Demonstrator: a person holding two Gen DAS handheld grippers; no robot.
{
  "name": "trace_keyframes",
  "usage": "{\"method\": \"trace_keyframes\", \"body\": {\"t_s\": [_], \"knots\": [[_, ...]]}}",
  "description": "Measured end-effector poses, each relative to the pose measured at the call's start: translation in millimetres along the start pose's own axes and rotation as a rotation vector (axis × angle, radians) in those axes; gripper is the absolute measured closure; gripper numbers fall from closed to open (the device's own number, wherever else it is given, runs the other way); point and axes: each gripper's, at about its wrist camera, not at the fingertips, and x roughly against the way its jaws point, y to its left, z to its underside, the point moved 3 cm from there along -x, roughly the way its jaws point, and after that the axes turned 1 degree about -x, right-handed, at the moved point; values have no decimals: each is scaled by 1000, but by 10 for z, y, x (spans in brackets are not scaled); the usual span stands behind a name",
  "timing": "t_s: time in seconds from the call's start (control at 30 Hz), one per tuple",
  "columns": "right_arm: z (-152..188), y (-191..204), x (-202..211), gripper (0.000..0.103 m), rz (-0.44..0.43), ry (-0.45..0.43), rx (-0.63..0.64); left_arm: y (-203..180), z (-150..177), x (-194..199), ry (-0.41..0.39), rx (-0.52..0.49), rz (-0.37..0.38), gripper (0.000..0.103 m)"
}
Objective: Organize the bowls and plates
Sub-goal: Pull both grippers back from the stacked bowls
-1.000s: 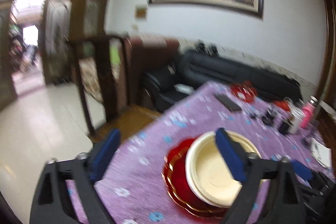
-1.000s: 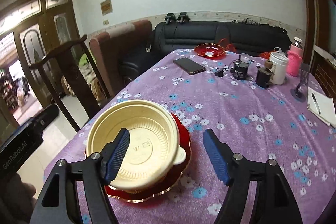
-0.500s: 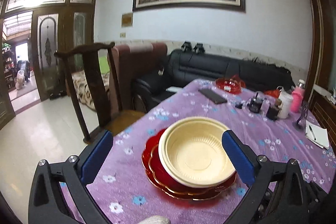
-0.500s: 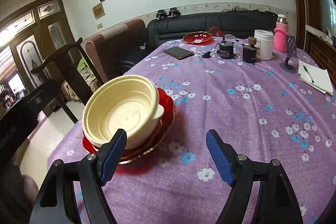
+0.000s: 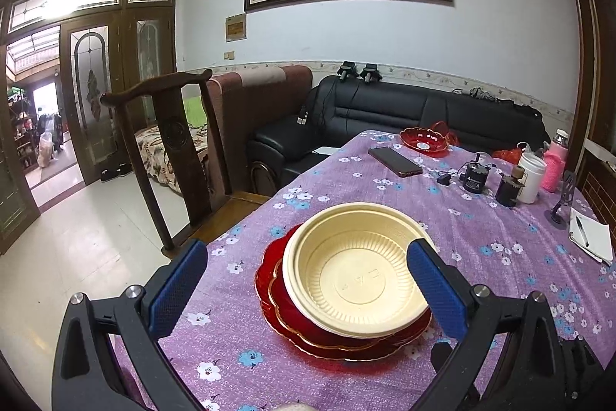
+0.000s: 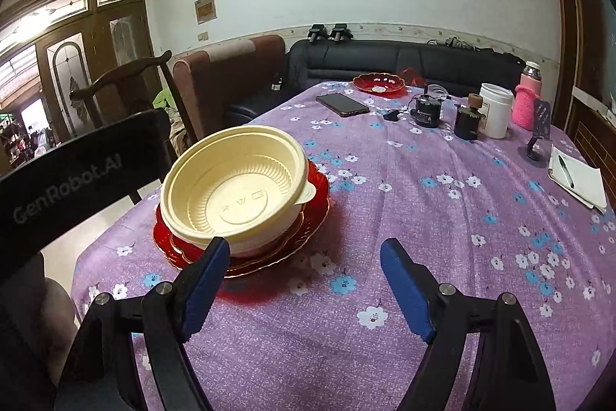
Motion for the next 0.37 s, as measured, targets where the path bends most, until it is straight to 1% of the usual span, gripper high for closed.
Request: {"method": "trace_keyframes", "body": {"t_s": [0.23,0.37], "knots": [[-19,-42,23,18,-3,-4,-12,-53,33,12,8,-34,-9,0],[-25,-95,40,18,-2,-5,-29,-77,36,-7,13,-36,-12,0]]}}
